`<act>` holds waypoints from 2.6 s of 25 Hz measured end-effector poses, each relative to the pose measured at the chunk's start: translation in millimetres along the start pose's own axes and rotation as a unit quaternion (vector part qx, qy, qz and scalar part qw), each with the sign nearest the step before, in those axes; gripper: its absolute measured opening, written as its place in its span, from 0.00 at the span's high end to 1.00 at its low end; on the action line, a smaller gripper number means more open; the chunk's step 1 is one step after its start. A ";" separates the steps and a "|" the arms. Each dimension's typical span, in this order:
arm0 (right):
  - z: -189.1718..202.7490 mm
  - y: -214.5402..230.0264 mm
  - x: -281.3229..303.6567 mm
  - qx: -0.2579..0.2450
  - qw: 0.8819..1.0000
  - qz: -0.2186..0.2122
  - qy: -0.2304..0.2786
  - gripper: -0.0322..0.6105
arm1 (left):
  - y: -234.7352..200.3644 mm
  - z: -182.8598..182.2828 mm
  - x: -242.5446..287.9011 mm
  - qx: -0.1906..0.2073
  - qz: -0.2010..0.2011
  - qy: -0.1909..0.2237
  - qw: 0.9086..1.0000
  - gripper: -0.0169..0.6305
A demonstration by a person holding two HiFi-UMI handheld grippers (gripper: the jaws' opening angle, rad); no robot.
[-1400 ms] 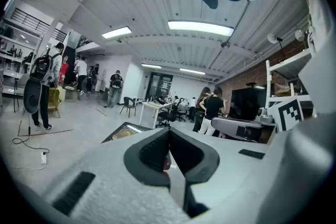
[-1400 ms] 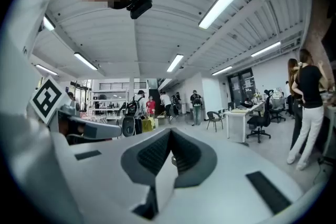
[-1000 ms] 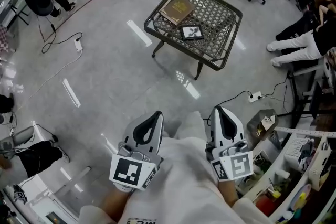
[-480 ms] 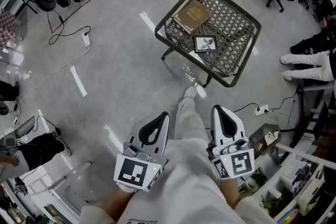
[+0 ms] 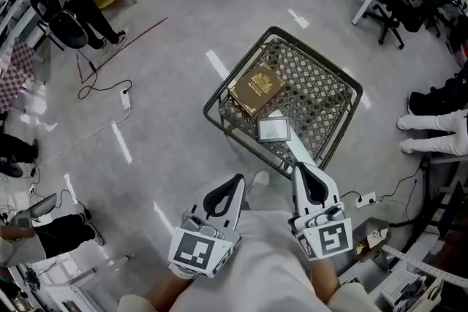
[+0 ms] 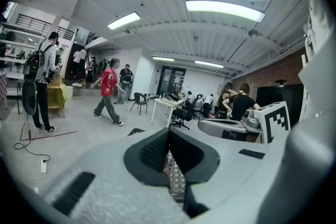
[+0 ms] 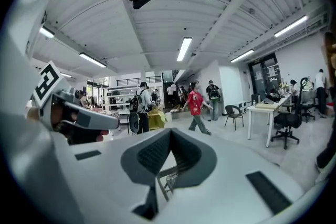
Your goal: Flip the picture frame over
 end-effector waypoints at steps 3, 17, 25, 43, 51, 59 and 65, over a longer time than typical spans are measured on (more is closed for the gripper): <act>-13.6 36.7 19.2 -0.001 1.000 -0.006 0.004 0.93 | -1.9 -11.8 38.6 0.002 -0.008 0.000 1.000 0.95; -23.4 98.7 59.6 0.003 0.999 0.005 -0.033 0.93 | -18.1 -11.1 111.8 -0.013 0.014 -0.078 0.997 0.95; 5.0 104.3 83.7 -0.044 0.996 -0.028 -0.074 0.93 | -16.0 -0.2 125.7 -0.021 0.016 -0.095 0.995 0.95; 125.1 136.7 120.2 -0.133 0.954 -0.132 -0.232 0.83 | -13.6 59.9 145.3 -0.021 -0.044 -0.101 0.994 0.95; 176.9 153.2 145.8 -0.179 0.931 -0.183 -0.261 0.81 | -8.8 83.7 155.2 -0.009 -0.034 -0.118 0.992 0.95; 233.7 173.5 162.1 -0.209 0.896 -0.224 -0.322 0.80 | -7.3 104.0 171.8 -0.010 -0.023 -0.128 0.991 0.95; 267.8 178.2 172.4 -0.228 0.869 -0.244 -0.366 0.80 | -12.7 121.6 181.4 -0.057 -0.028 -0.151 0.986 0.95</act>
Point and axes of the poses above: the fingertips, and each gripper's own axes: x forward along the fingers, y to its right, z out of its underside, the point moved 9 cm from there along -x, backward along the fingers, and after that the axes turned 12 degrees about x, right-handed, at the moved point
